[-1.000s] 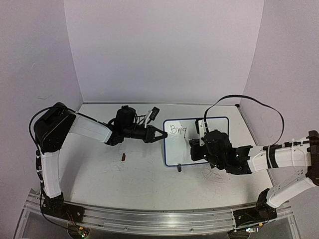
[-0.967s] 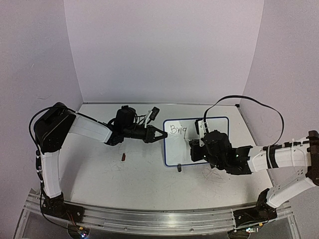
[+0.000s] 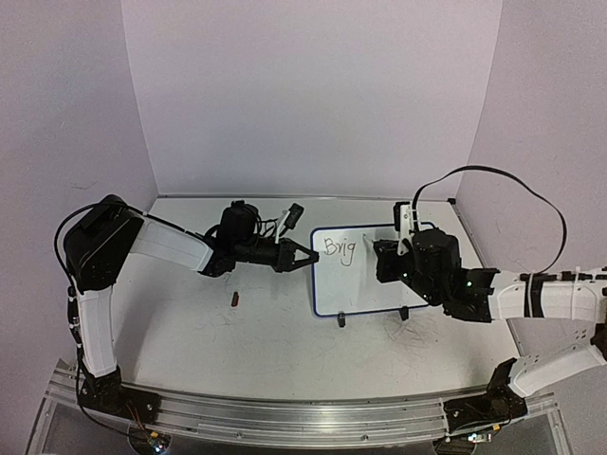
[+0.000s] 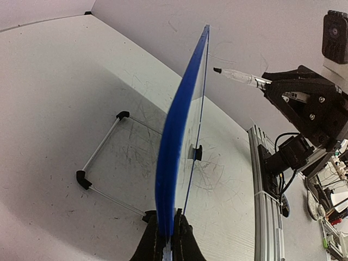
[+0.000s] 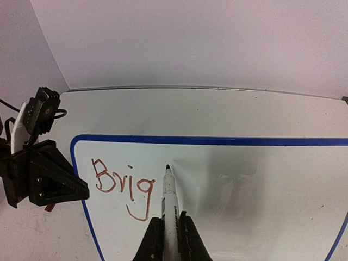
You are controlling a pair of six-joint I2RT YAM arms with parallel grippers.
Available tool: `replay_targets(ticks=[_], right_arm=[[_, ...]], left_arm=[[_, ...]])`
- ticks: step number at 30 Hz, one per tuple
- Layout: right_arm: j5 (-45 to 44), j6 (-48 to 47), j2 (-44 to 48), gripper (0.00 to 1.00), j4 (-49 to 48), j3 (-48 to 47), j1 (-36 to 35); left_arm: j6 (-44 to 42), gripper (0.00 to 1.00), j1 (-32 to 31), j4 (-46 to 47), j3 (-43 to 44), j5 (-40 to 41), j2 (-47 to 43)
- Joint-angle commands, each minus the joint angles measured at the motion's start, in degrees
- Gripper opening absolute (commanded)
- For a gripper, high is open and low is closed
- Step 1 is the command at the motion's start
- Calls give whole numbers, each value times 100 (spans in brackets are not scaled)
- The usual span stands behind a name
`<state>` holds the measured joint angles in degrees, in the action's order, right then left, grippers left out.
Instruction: Write a sentence on the whiteboard
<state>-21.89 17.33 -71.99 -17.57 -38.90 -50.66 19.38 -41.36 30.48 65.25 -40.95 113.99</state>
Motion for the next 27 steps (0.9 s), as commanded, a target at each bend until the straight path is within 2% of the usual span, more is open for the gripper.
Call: replay_targets(ticks=[1, 27], right_arm=[[109, -253, -210, 0, -229, -329, 0], [-159, -313, -411, 0, -250, -347, 58]], left_arm=[[-93, 0, 23, -529, -34, 336, -87], [-117, 0, 23, -552, -17, 342, -91]])
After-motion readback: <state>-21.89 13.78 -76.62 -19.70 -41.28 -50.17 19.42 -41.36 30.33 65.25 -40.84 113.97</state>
